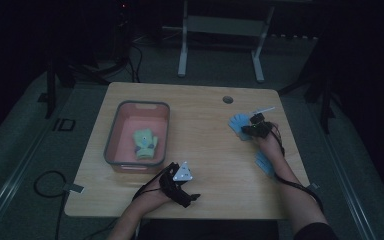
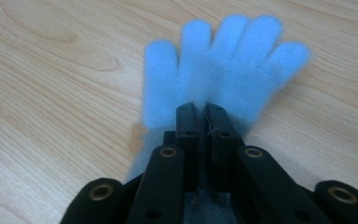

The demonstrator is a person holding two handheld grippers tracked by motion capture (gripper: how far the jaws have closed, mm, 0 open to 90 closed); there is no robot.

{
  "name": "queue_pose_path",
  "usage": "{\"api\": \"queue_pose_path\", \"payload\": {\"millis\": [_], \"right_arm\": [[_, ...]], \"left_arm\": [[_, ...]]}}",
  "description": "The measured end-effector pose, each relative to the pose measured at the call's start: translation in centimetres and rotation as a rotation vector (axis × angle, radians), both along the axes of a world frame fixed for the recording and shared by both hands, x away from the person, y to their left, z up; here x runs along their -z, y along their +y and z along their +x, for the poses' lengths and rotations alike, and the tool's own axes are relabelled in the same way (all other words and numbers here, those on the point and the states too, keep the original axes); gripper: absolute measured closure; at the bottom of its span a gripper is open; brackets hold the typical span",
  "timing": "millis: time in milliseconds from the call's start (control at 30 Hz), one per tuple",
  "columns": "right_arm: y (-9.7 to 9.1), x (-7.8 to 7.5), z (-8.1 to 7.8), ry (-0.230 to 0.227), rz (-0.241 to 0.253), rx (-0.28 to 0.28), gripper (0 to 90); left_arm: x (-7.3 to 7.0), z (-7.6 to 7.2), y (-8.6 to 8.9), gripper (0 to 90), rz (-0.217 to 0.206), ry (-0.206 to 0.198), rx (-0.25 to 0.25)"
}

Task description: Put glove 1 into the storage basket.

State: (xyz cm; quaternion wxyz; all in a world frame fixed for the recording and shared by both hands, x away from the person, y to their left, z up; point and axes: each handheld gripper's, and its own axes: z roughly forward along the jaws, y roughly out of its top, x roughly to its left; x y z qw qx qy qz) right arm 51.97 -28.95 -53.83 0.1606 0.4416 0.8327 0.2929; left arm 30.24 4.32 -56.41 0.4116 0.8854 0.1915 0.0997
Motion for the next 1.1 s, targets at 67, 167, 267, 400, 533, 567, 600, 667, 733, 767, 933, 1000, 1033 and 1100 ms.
{"api": "queue_pose_path", "payload": {"millis": [67, 167, 267, 400, 533, 567, 600, 667, 733, 767, 933, 1000, 1033, 1100], "right_arm": [[0.2, -0.7, -0.5, -0.005, 0.015, 0.020, 87.2], [0.7, -2.8, -2.1, -0.043, 0.055, 0.051, 87.3], [1.3, -4.7, -3.9, -0.068, 0.097, 0.070, 87.4], [2.6, -6.6, -6.4, -0.087, 0.084, 0.109, 87.5], [3.8, -7.3, -8.6, -0.099, 0.112, 0.152, 87.5], [4.2, -7.4, -9.2, -0.096, 0.121, 0.157, 87.5], [4.4, -7.4, -9.5, -0.100, 0.122, 0.167, 87.5], [5.1, -7.4, -10.3, -0.103, 0.123, 0.171, 87.5], [5.6, -7.3, -11.0, -0.110, 0.128, 0.178, 87.5], [5.8, -7.2, -11.4, -0.113, 0.136, 0.185, 87.5], [6.9, -5.9, -12.8, -0.103, 0.183, 0.215, 87.4], [6.9, -5.6, -13.0, -0.099, 0.188, 0.222, 87.5], [7.1, -5.3, -13.3, -0.097, 0.186, 0.233, 87.4], [7.4, -4.6, -13.7, -0.083, 0.189, 0.247, 87.5]], "left_arm": [[0.0, -0.1, 0.0, 5.0, 0.000, -0.003, 0.004], [0.0, -0.1, -0.1, 5.0, 0.010, -0.008, 0.007], [0.1, -0.1, 0.0, 5.0, -0.008, -0.001, 0.002], [0.2, -0.2, -0.1, 5.0, 0.012, -0.004, 0.011], [0.2, -0.3, -0.2, 5.0, 0.018, -0.010, 0.021], [0.1, -0.3, -0.2, 5.0, 0.017, -0.011, 0.019], [0.1, -0.3, -0.2, 5.0, 0.009, -0.011, 0.015], [0.0, -0.3, -0.1, 5.0, 0.001, -0.013, 0.015], [0.0, -0.3, -0.1, 5.0, 0.008, -0.014, 0.017], [0.1, -0.3, 0.0, 5.0, 0.009, -0.012, 0.018], [0.1, -0.3, 0.0, 5.0, 0.005, -0.018, 0.018], [0.0, -0.3, 0.0, 5.0, 0.004, -0.019, 0.017], [0.0, -0.3, 0.0, 5.0, -0.002, -0.021, 0.017], [0.0, -0.3, 0.0, 5.0, -0.004, -0.019, 0.017]]}}
